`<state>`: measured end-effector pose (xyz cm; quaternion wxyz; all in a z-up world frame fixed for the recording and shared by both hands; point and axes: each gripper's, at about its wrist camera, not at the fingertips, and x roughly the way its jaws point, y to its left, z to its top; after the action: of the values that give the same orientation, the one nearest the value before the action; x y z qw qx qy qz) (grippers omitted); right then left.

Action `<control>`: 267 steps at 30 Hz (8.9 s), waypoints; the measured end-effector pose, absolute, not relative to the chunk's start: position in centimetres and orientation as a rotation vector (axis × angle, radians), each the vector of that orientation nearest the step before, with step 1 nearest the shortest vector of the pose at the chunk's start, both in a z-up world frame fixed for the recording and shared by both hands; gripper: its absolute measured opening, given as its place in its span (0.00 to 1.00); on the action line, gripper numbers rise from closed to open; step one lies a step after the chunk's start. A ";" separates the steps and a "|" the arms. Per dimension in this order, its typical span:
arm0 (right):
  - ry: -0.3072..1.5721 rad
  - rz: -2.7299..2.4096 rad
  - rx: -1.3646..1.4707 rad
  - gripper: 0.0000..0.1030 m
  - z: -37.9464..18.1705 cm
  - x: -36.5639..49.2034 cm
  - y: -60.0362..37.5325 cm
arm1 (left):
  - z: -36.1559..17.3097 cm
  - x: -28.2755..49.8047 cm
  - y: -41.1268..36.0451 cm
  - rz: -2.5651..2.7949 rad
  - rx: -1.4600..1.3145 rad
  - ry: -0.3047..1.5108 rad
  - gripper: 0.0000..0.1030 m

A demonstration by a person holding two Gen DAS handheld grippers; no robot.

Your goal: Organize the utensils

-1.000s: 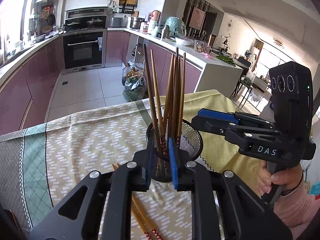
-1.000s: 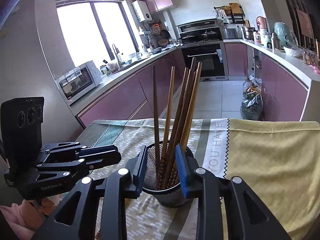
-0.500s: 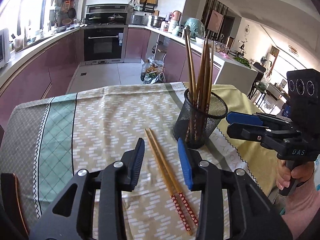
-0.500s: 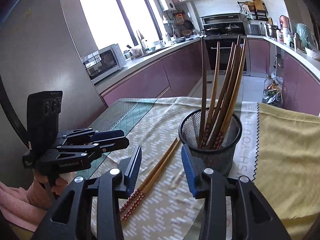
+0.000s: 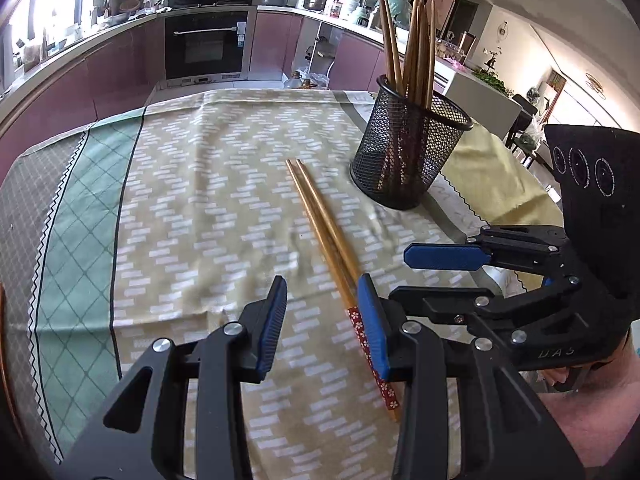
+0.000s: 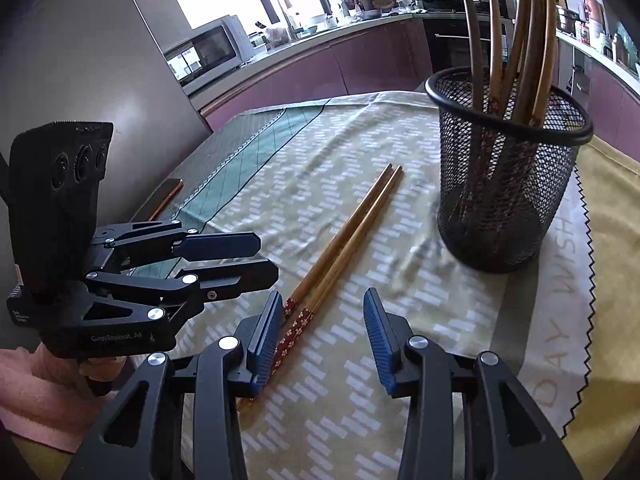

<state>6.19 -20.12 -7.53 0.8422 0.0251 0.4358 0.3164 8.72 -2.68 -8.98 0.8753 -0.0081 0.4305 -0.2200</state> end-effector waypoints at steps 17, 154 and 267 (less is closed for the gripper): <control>0.915 0.620 -0.126 0.36 -8.3 4.5 -17.7 | -9.4 8.4 -2.6 -0.457 -0.006 0.916 0.36; 0.642 0.590 0.120 0.06 0.1 5.2 -25.5 | -1.3 7.8 -3.3 -0.479 -0.134 0.752 0.07; 0.433 0.533 0.117 0.06 6.4 6.0 -29.3 | 6.0 9.8 -6.2 -0.558 -0.098 0.545 0.07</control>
<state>5.99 -29.32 6.44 0.9400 0.0574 0.2121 0.2610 9.77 -6.17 5.99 0.9237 -0.0480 0.2658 -0.2717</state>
